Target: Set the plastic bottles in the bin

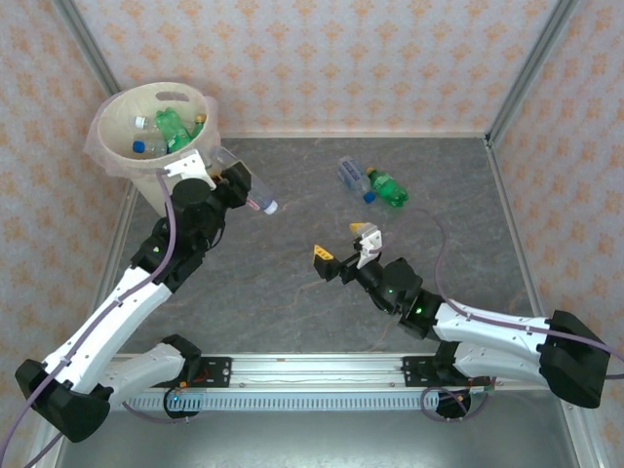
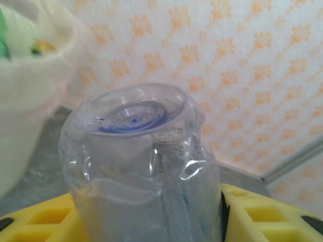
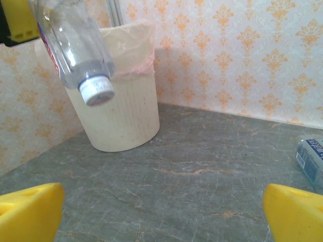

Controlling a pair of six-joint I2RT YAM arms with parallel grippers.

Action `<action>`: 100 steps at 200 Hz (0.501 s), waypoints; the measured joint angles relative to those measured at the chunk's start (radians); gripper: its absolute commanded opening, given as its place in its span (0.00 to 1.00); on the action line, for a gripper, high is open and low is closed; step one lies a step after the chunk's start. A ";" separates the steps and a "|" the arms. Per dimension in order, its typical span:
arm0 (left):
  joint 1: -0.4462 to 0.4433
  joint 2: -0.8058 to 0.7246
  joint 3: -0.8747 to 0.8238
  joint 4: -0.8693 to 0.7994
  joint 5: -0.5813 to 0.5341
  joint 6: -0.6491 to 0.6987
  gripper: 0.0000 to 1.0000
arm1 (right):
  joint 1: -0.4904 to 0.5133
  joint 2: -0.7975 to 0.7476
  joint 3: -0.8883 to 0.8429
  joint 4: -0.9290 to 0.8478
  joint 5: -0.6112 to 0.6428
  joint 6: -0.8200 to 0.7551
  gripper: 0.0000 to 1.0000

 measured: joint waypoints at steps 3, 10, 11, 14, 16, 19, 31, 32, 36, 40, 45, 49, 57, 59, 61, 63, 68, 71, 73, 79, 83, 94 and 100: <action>0.000 0.000 0.011 -0.006 -0.014 0.011 0.55 | 0.000 -0.004 -0.001 0.000 0.000 0.003 1.00; 0.003 0.000 0.034 -0.020 -0.043 0.037 0.55 | 0.000 -0.011 -0.003 0.000 0.000 0.004 1.00; 0.005 0.000 0.039 -0.023 -0.050 0.043 0.55 | 0.000 -0.012 -0.003 0.000 0.000 0.004 1.00; 0.005 0.000 0.048 -0.027 -0.063 0.056 0.55 | 0.000 -0.015 -0.005 0.001 0.000 0.006 1.00; 0.007 0.000 0.055 -0.031 -0.074 0.064 0.55 | 0.000 -0.017 -0.005 0.000 0.000 0.006 1.00; 0.010 0.001 0.064 -0.035 -0.088 0.077 0.55 | 0.000 -0.019 -0.006 0.001 0.000 0.006 1.00; 0.024 0.005 0.100 -0.042 -0.143 0.130 0.55 | 0.000 -0.027 -0.010 0.001 0.000 0.011 1.00; 0.025 0.005 0.102 -0.042 -0.146 0.134 0.55 | 0.000 -0.027 -0.010 0.001 0.000 0.012 1.00; 0.029 0.006 0.113 -0.042 -0.164 0.150 0.55 | 0.000 -0.029 -0.010 0.001 0.000 0.014 1.00; 0.037 0.009 0.126 -0.042 -0.187 0.172 0.55 | 0.000 -0.030 -0.010 0.002 -0.001 0.015 1.00; 0.047 0.014 0.143 -0.042 -0.209 0.197 0.55 | 0.000 -0.030 -0.010 0.002 -0.002 0.018 1.00; 0.053 0.017 0.154 -0.041 -0.224 0.213 0.55 | 0.000 -0.031 -0.010 0.003 -0.003 0.018 1.00; 0.072 0.027 0.180 -0.040 -0.255 0.249 0.55 | 0.000 -0.031 -0.010 0.003 -0.004 0.022 1.00; 0.077 0.029 0.185 -0.041 -0.260 0.255 0.55 | 0.000 -0.031 -0.010 0.003 -0.004 0.023 1.00; 0.082 0.033 0.192 -0.041 -0.267 0.265 0.55 | 0.000 -0.031 -0.010 0.004 -0.004 0.024 1.00; 0.089 0.036 0.199 -0.040 -0.275 0.274 0.55 | 0.000 -0.031 -0.010 0.004 -0.004 0.025 1.00; 0.101 0.043 0.214 -0.040 -0.287 0.292 0.55 | 0.000 -0.031 -0.010 0.004 -0.004 0.026 1.00; 0.113 0.050 0.225 -0.039 -0.298 0.305 0.55 | 0.000 -0.031 -0.010 0.004 -0.004 0.026 1.00; 0.118 0.052 0.230 -0.039 -0.302 0.311 0.55 | 0.000 -0.031 -0.010 0.004 -0.004 0.027 1.00; 0.135 0.063 0.247 -0.035 -0.315 0.332 0.55 | 0.000 -0.031 -0.010 0.004 -0.004 0.029 1.00; 0.148 0.071 0.259 -0.032 -0.327 0.347 0.55 | 0.000 -0.031 -0.010 0.005 -0.004 0.029 1.00; 0.181 0.092 0.285 -0.026 -0.343 0.378 0.55 | 0.000 -0.031 -0.010 0.007 -0.004 0.029 1.00; 0.200 0.106 0.300 -0.023 -0.347 0.392 0.55 | 0.000 -0.031 -0.010 0.008 -0.004 0.030 1.00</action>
